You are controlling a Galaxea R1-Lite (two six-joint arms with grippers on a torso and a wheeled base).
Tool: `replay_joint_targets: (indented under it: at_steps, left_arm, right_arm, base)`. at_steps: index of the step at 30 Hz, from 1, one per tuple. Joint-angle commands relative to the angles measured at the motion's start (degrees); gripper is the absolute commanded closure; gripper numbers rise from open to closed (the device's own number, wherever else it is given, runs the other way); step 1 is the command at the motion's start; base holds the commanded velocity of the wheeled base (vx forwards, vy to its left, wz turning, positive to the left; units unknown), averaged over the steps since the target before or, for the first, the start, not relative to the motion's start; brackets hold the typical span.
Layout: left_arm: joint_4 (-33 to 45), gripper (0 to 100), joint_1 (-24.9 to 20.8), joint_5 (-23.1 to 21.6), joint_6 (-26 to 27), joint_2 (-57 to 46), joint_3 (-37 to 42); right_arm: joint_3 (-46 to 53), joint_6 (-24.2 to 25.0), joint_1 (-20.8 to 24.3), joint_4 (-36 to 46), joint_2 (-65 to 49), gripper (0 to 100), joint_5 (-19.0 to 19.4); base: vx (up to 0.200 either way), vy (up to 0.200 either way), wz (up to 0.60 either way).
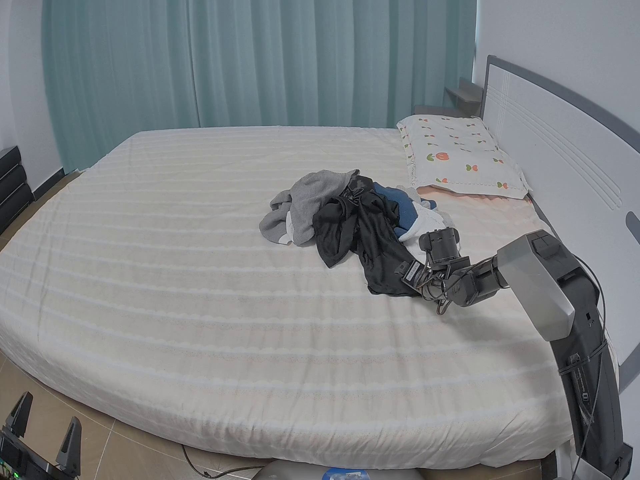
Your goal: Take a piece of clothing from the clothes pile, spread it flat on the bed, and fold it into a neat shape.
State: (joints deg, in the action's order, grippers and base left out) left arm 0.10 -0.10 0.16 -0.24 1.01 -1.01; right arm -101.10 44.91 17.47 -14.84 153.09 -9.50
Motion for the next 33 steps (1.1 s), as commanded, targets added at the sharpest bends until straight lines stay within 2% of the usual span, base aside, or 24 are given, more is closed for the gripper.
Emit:
replay_joint_targets:
  at_steps: [1, 8, 13, 15, 17, 19, 22, 23, 25, 26, 28, 31, 32, 33]
  left_arm:
    - [0.0, 0, 0.0, 0.0, 0.0, -1.0, 0.9]
    - [0.0, 0, 0.0, 0.0, 0.0, -1.0, 0.9]
    - [0.0, 0, 0.0, 0.0, 0.0, -1.0, 0.9]
    - [0.0, 0, 0.0, 0.0, 0.0, -1.0, 0.9]
    - [0.0, 0, 0.0, 0.0, 0.0, -1.0, 0.9]
    - [0.0, 0, 0.0, 0.1, 0.0, -1.0, 0.9]
    - [0.0, 0, 0.0, 0.0, 0.0, -1.0, 0.9]
    - [0.0, 0, 0.0, 0.0, 0.0, -1.0, 0.9]
    - [0.0, 0, 0.0, 0.0, 0.0, -1.0, 0.9]
    - [0.0, 0, 0.0, 0.1, 0.0, -1.0, 0.9]
    - [0.0, 0, 0.0, 0.0, 0.0, -1.0, 0.9]
    - [0.0, 0, 0.0, 0.0, 0.0, -1.0, 0.9]
    - [0.0, 0, 0.0, 0.0, 0.0, -1.0, 0.9]
    - [0.0, 0, 0.0, 0.0, 0.0, -1.0, 0.9]
  right_arm:
    - [-0.2, 0.0, 0.3, -0.1, 0.1, 100, 0.4]
    - [0.3, 0.3, 0.5, 0.0, -0.7, 100, 1.8]
    - [1.9, 4.7, 0.5, 0.3, -3.8, 100, 4.5]
    - [7.0, 8.4, 0.5, 0.0, -8.5, 100, 8.0]
    - [9.7, 9.3, 0.5, -0.3, -10.6, 100, 9.5]
    - [18.2, 10.6, 0.4, -2.2, -17.3, 100, 14.0]
    - [20.8, 10.9, 0.3, -3.3, -19.1, 100, 14.9]
    - [32.8, 12.0, 0.5, -10.0, -26.8, 100, 18.5]
    - [41.2, 12.2, 0.8, -16.7, -31.6, 100, 21.1]
    - [42.9, 12.2, 1.1, -18.2, -32.6, 100, 21.5]
    - [52.0, 12.2, 2.6, -26.9, -37.6, 100, 22.3]
    - [60.5, 12.1, 4.7, -38.0, -42.3, 100, 22.6]
    - [60.8, 12.1, 4.7, -38.5, -42.6, 100, 22.6]
    - [65.4, 12.0, 6.4, -45.0, -45.0, 100, 22.8]
  base:
    - [0.0, 0.0, 0.0]
    - [0.0, 0.0, 0.0]
    - [0.0, 0.0, 0.0]
    - [0.0, 0.0, 0.0]
    - [0.0, 0.0, 0.0]
    - [0.0, 0.0, 0.0]
    - [0.0, 0.0, 0.0]
    - [0.0, 0.0, 0.0]
    - [0.0, 0.0, 0.0]
    - [0.0, 0.0, 0.0]
    - [0.0, 0.0, 0.0]
    - [0.0, 0.0, 0.0]
    - [0.0, 0.0, 0.0]
    - [0.0, 0.0, 0.0]
